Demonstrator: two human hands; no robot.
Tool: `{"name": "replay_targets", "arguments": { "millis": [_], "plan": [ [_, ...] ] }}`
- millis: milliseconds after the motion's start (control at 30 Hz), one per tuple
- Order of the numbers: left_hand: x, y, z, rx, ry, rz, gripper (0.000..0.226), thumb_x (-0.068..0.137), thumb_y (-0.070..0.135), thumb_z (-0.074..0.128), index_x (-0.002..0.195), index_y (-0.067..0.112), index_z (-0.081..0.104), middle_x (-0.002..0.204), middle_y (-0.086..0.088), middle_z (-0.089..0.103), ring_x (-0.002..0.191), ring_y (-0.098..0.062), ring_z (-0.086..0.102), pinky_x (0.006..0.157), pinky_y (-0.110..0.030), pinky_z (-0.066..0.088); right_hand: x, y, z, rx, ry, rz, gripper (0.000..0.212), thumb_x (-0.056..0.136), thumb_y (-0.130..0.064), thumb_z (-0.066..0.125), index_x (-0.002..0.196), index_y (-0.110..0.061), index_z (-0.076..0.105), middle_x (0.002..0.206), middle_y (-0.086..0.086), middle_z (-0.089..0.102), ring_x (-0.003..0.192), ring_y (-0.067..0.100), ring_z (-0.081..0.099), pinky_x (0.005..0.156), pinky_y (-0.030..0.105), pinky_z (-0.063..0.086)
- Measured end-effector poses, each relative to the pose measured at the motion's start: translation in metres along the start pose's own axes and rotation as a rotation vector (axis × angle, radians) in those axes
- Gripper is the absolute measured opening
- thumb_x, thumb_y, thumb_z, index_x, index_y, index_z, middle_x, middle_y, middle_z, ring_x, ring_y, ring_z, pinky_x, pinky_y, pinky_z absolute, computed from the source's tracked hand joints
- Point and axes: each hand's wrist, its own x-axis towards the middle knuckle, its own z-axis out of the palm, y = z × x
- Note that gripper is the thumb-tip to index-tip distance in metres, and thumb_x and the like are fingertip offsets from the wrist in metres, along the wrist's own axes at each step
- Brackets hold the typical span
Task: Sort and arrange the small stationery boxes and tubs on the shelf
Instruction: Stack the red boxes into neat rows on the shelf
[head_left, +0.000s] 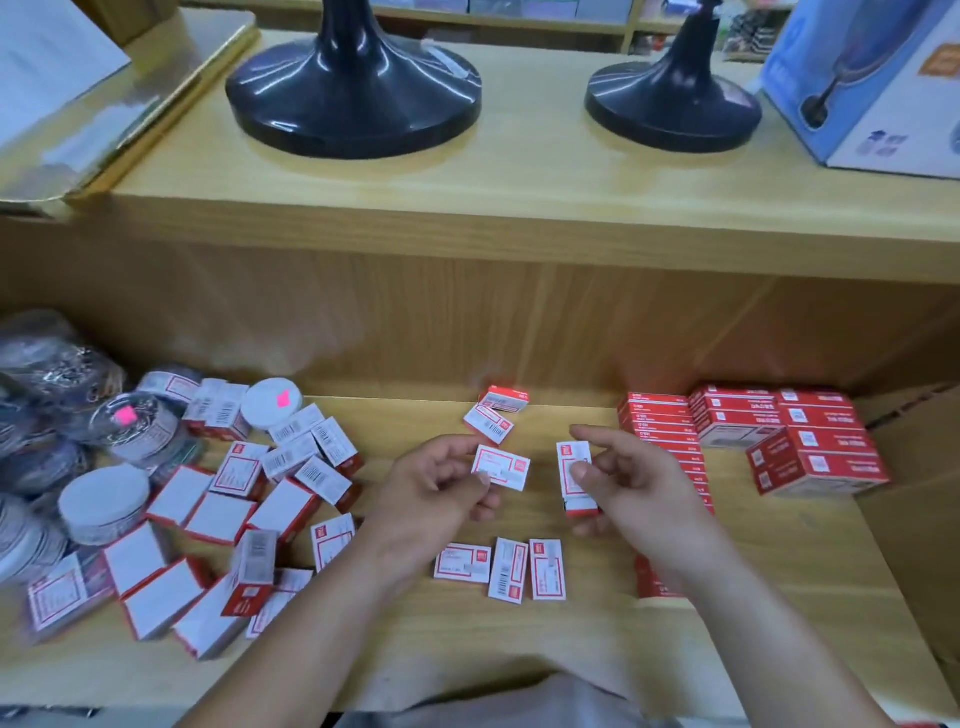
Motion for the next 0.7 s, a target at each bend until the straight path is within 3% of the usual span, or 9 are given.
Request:
{"name": "replay_targets", "arguments": {
  "millis": [133, 233, 467, 567, 633, 700],
  "plan": [
    [-0.005, -0.006, 0.007, 0.016, 0.037, -0.027, 0.03, 0.097, -0.005, 0.059, 0.116, 0.017, 0.065, 0.091, -0.011, 0.078, 0.077, -0.022, 0.074, 0.074, -0.032, 0.062, -0.001, 0.001, 0.002, 0.133, 0.015, 0.087, 0.031, 0.092, -0.002, 0.069, 0.116, -0.021, 0.071, 0.083, 0.014, 0.058, 0.067, 0.024, 0.071, 0.071, 0.046, 0.063],
    [-0.006, -0.009, 0.011, 0.037, 0.047, -0.024, 0.03, 0.096, -0.005, 0.06, 0.115, 0.018, 0.066, 0.091, -0.009, 0.078, 0.077, -0.021, 0.074, 0.071, -0.03, 0.061, -0.002, 0.001, 0.005, 0.169, 0.001, 0.089, 0.029, 0.089, 0.003, 0.07, 0.109, -0.018, 0.073, 0.077, 0.011, 0.058, 0.071, 0.016, 0.069, 0.073, 0.037, 0.063],
    [-0.005, -0.009, 0.014, 0.059, 0.074, -0.004, 0.03, 0.095, -0.005, 0.061, 0.113, 0.018, 0.067, 0.082, -0.003, 0.077, 0.072, -0.017, 0.071, 0.069, -0.031, 0.061, 0.0, -0.004, 0.001, 0.285, -0.042, 0.148, 0.019, 0.09, -0.008, 0.073, 0.107, -0.015, 0.075, 0.087, 0.011, 0.06, 0.084, 0.018, 0.071, 0.078, 0.04, 0.063],
    [0.002, -0.013, 0.014, 0.225, 0.07, 0.066, 0.044, 0.094, -0.002, 0.061, 0.106, 0.038, 0.072, 0.077, 0.005, 0.074, 0.071, -0.014, 0.065, 0.078, -0.04, 0.058, 0.001, -0.006, 0.002, 0.337, -0.054, 0.158, 0.025, 0.089, 0.002, 0.071, 0.11, -0.012, 0.073, 0.086, 0.013, 0.059, 0.083, 0.02, 0.072, 0.08, 0.042, 0.062],
    [0.007, -0.015, 0.011, 0.385, 0.057, 0.188, 0.06, 0.094, 0.002, 0.06, 0.104, 0.06, 0.067, 0.086, 0.002, 0.074, 0.074, -0.014, 0.065, 0.077, -0.036, 0.055, 0.004, -0.008, 0.001, 0.387, -0.035, 0.167, 0.027, 0.087, 0.006, 0.07, 0.11, -0.008, 0.072, 0.085, 0.014, 0.059, 0.08, 0.024, 0.072, 0.077, 0.043, 0.062],
    [0.011, -0.015, 0.008, 0.578, 0.108, 0.329, 0.061, 0.091, 0.006, 0.063, 0.119, 0.06, 0.06, 0.099, 0.006, 0.065, 0.074, -0.007, 0.064, 0.075, -0.025, 0.053, 0.006, -0.009, 0.0, 0.419, -0.008, 0.169, 0.027, 0.085, 0.006, 0.072, 0.109, -0.006, 0.071, 0.088, 0.017, 0.062, 0.078, 0.027, 0.074, 0.073, 0.043, 0.063]
  ]
}}
